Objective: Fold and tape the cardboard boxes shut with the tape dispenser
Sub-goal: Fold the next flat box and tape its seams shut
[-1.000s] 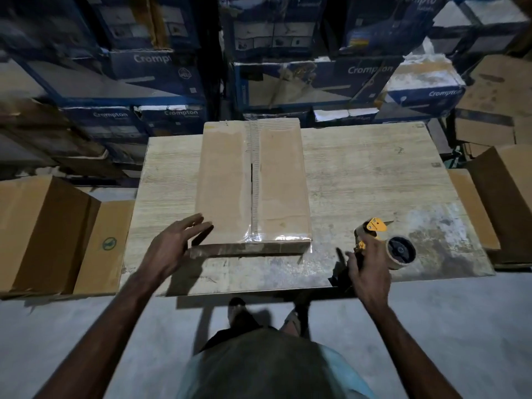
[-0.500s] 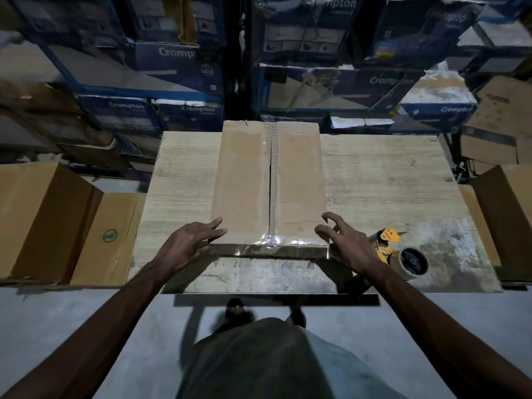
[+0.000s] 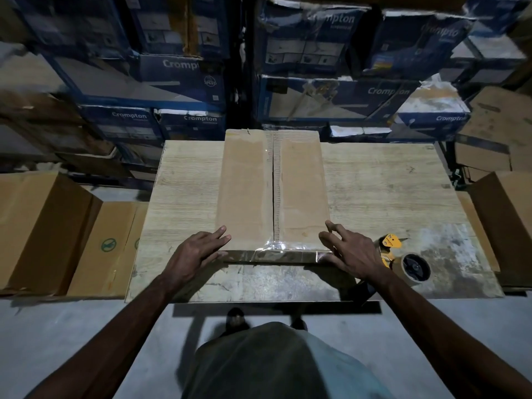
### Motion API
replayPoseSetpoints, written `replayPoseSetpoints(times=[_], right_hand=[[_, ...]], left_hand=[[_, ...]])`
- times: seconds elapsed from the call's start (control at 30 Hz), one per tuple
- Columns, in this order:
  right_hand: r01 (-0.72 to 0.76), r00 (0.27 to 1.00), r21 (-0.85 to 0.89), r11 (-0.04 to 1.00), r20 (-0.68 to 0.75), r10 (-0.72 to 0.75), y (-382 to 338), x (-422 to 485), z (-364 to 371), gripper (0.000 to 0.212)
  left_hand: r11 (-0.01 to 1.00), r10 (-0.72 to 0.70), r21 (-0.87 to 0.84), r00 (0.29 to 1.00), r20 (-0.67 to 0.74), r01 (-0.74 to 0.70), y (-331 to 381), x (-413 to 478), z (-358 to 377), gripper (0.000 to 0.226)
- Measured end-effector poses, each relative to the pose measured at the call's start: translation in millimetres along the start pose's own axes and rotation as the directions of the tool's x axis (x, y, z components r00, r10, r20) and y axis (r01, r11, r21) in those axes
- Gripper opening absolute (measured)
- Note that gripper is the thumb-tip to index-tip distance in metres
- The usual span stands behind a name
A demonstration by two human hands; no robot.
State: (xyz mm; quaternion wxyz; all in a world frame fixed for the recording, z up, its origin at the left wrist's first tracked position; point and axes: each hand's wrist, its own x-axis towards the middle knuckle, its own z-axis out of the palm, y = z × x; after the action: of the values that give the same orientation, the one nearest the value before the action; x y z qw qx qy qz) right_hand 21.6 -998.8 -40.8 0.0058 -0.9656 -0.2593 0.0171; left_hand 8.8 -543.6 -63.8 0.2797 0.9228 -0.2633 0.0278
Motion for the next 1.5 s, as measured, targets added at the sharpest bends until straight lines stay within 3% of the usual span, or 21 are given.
replayPoseSetpoints(times=[0.17, 0.3, 0.37, 0.47, 0.6, 0.67, 0.73, 0.87, 1.1, 1.2, 1.27, 1.4, 1.5], right_hand=[[-0.031, 0.999, -0.040, 0.999, 0.027, 0.032, -7, 14, -8, 0.053], [-0.082, 0.996, -0.024, 0.996, 0.032, 0.083, -15, 19, -7, 0.057], [-0.076, 0.994, -0.031, 0.997, 0.080, 0.078, -14, 14, -4, 0.073], [0.032, 0.988, -0.045, 0.998, 0.151, -0.025, -18, 7, -12, 0.091], [0.054, 0.999, 0.249, 0.967, -0.012, -0.053, -60, 24, -28, 0.053], [0.012, 0.998, 0.406, 0.914, -0.066, 0.016, -79, 45, -32, 0.034], [-0.049, 0.994, 0.515, 0.856, -0.056, 0.091, -92, 65, -31, 0.029], [-0.158, 0.982, 0.620, 0.769, 0.013, 0.191, -96, 87, -20, 0.015], [-0.128, 0.991, 0.568, 0.813, 0.049, 0.121, -89, 95, -14, 0.018], [-0.084, 0.996, 0.518, 0.851, 0.041, 0.074, -89, 97, -16, 0.042], [-0.062, 0.998, 0.476, 0.877, 0.044, 0.047, -91, 100, -18, 0.051], [-0.072, 0.997, 0.448, 0.891, 0.061, 0.050, -96, 108, -24, 0.052], [-0.122, 0.993, 0.415, 0.902, 0.055, 0.109, -104, 113, -25, 0.044]], left_hand=[[0.995, -0.087, -0.053, 0.995, -0.052, 0.085, 0, 14, -1, 0.046], [0.985, -0.121, 0.115, 0.992, -0.047, 0.125, -5, 24, -7, 0.049], [0.978, -0.083, 0.195, 0.997, 0.008, 0.080, 0, 23, -7, 0.053], [0.990, -0.077, 0.131, 0.986, 0.149, 0.058, 20, 20, -2, 0.055], [0.998, -0.059, -0.017, 0.990, 0.129, 0.062, 51, 43, 0, 0.039], [0.997, -0.055, -0.049, 0.989, 0.138, 0.063, 61, 59, 4, 0.046], [0.995, -0.067, -0.059, 0.985, 0.157, 0.077, 66, 75, 11, 0.052], [0.995, -0.064, -0.056, 0.975, 0.212, 0.077, 71, 93, 21, 0.026], [0.993, -0.108, -0.007, 0.942, 0.318, 0.116, 81, 111, 14, 0.020], [0.991, -0.130, 0.059, 0.919, 0.372, 0.116, 87, 116, 15, 0.018], [0.987, -0.159, 0.047, 0.919, 0.360, 0.152, 91, 116, 18, 0.029], [0.964, -0.257, 0.030, 0.904, 0.341, 0.262, 93, 123, 26, 0.047], [0.951, -0.293, 0.006, 0.898, 0.329, 0.309, 97, 126, 24, 0.042]])
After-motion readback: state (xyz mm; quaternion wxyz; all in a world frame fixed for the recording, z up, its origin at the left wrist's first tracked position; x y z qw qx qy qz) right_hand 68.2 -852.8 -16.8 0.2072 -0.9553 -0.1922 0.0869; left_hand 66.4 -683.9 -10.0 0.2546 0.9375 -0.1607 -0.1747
